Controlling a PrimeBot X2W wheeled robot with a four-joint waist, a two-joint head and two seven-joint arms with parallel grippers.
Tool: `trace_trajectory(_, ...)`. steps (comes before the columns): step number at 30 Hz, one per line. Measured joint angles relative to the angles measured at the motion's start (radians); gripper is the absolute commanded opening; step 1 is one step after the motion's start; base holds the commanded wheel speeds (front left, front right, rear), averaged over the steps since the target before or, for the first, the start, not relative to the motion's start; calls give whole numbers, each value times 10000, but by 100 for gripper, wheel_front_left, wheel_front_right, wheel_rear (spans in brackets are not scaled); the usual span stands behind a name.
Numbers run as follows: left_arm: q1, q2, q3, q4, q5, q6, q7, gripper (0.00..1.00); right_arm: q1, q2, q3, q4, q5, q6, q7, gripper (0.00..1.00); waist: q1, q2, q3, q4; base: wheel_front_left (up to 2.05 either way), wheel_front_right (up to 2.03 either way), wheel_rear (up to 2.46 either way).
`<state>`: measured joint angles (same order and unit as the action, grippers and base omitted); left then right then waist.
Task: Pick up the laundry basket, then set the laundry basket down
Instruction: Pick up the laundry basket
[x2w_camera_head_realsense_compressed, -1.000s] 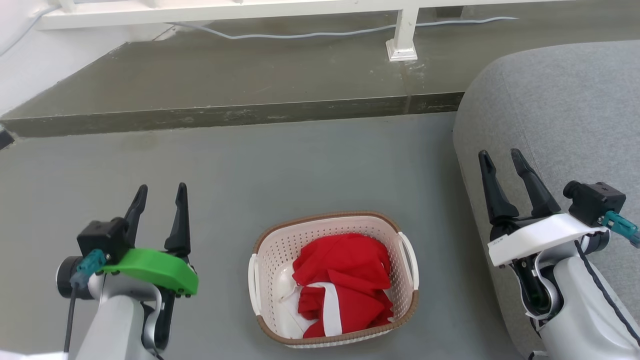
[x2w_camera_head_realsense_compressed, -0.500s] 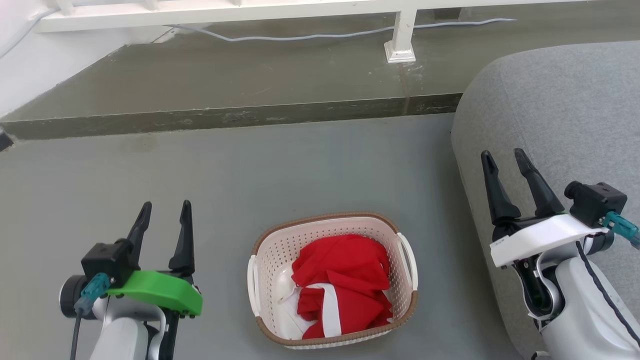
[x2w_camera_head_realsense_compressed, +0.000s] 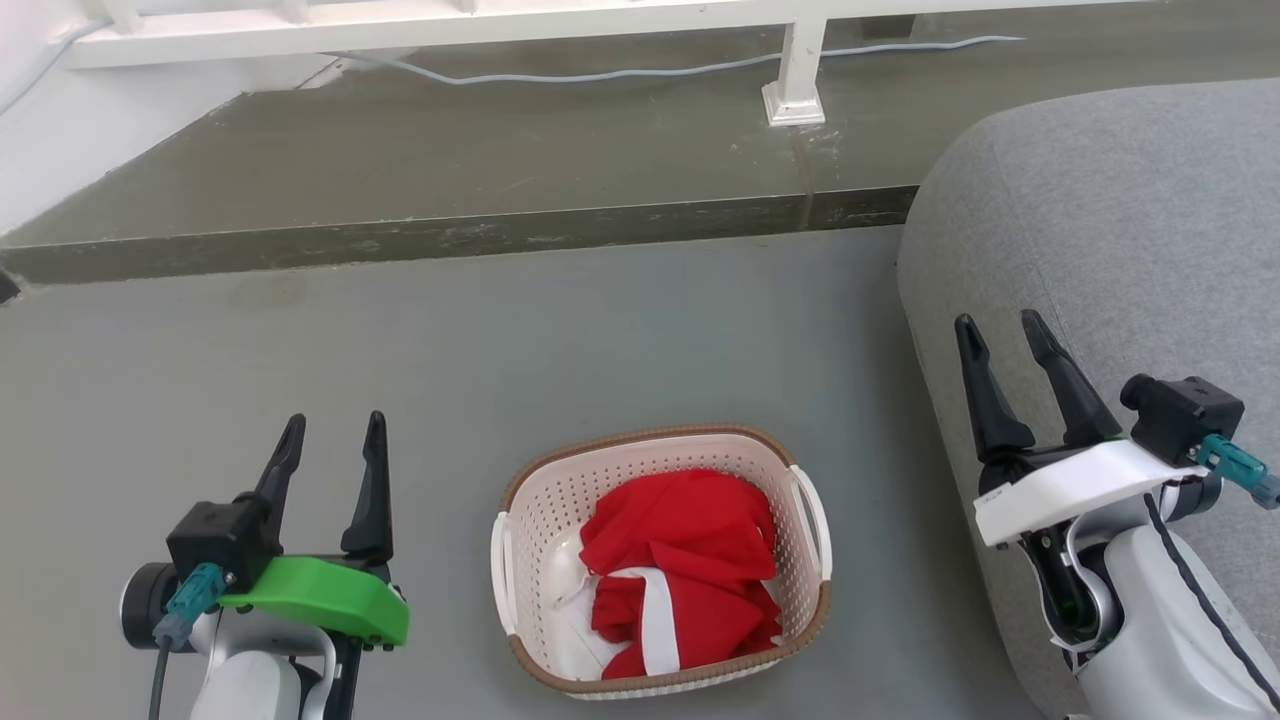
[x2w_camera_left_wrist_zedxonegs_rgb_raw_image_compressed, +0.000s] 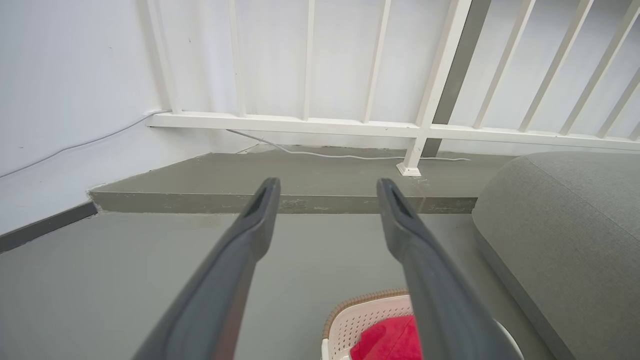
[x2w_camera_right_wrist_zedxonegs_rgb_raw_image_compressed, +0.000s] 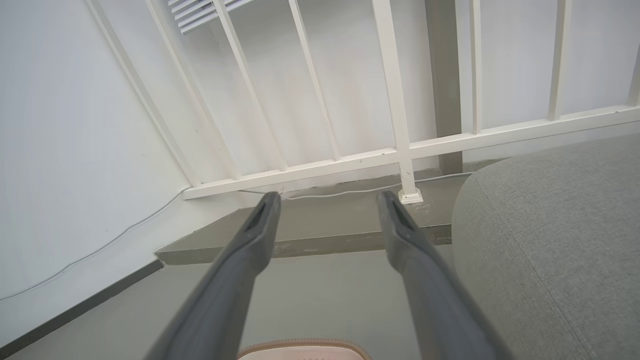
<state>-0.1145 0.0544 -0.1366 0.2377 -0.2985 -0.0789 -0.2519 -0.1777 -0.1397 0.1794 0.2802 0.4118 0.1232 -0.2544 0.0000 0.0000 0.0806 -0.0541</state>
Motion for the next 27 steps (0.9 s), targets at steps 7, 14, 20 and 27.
trace_trajectory(7,143,-15,19,-192,40,-13,0,100,14,0,-17,12,-104,0,0,100,0,0,29,-39,0,0,0)
trace_trajectory(14,146,-35,50,-265,119,-46,0,100,16,-10,-134,33,-270,0,0,100,0,0,94,-66,0,0,0)
trace_trajectory(20,152,-42,65,-441,130,-58,0,100,16,0,-209,42,-343,0,0,100,0,0,228,-80,0,0,0)
trace_trajectory(27,151,-58,25,-548,209,-88,0,100,15,0,-245,67,-360,0,0,100,0,0,529,-100,0,0,0)
